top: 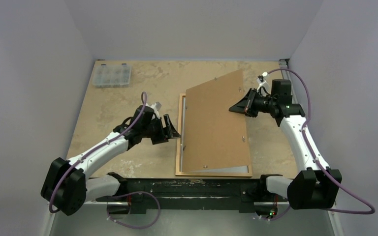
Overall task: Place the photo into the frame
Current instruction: Place the photo frame item in the photo frame.
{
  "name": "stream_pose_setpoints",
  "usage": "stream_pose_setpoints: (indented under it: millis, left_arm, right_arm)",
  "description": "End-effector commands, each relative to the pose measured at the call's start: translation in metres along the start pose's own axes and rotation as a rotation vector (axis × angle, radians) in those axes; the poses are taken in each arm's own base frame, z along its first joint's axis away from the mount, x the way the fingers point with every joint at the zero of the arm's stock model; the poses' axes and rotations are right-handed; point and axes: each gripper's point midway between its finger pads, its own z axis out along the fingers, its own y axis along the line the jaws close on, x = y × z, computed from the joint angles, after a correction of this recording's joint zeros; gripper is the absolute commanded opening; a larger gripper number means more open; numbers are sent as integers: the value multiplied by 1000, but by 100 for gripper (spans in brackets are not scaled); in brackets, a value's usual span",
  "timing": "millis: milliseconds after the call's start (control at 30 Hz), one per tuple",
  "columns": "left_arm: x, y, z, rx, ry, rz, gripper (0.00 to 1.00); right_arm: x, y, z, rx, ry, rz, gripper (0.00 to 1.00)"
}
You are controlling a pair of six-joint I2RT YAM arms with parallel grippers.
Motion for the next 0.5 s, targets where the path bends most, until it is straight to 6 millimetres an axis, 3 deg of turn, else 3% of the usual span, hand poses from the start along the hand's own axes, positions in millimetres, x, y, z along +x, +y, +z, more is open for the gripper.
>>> stream_pose_setpoints:
  millis: [0,467]
  left_arm:
    - [-5,-4,3,32,-17,16,69]
    - [11,29,36,-59,71,-5,62]
  right_arm:
    - [-8,14,3,-85,-2,-12,0]
    - [-4,-16,23,-27,73,50,0]
